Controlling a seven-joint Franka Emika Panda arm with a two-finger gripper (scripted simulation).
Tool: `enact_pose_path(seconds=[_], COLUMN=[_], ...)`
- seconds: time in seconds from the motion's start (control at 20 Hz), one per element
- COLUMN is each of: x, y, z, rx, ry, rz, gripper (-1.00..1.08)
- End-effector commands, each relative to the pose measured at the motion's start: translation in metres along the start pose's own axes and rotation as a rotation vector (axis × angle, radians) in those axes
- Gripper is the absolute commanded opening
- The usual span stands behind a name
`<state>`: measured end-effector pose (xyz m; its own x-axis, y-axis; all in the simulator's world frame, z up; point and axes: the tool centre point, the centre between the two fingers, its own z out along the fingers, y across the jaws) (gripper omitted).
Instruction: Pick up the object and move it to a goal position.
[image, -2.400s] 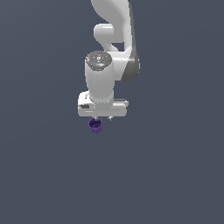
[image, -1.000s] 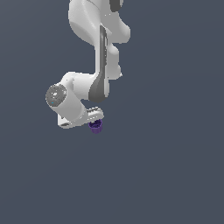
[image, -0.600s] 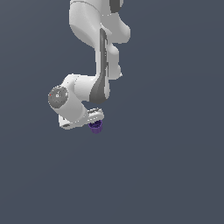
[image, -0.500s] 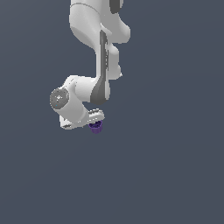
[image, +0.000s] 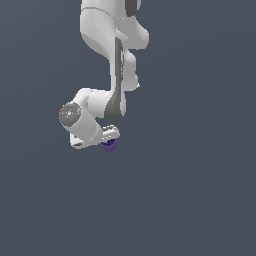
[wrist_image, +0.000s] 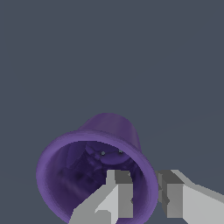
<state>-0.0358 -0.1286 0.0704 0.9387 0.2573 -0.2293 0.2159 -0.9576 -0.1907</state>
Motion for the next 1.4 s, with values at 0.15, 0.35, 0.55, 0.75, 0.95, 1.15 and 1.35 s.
enact_pose_path(seconds=[0.15,0.35,0.55,0.75,0.95,1.15,1.35], x=[0.000,0.001,0.006,0.014,0.024,0.035,0.045], y=[0.000,-0.001,-0.004,-0.010,-0.019,-0.030,-0.042], z=[0.001,-0.002,-0.013,-0.031,-0.057,-0.089,-0.124], rx=[0.000,-0.003,-0.016,-0.038,-0.069,-0.106,-0.147], ry=[-0.001,0.006,0.031,0.075,0.135,0.209,0.288], rz=[0.000,0.004,0.024,0.059,0.107,0.165,0.227], gripper=[-1.00,-1.00,-1.00,-1.00,-1.00,-1.00,-1.00])
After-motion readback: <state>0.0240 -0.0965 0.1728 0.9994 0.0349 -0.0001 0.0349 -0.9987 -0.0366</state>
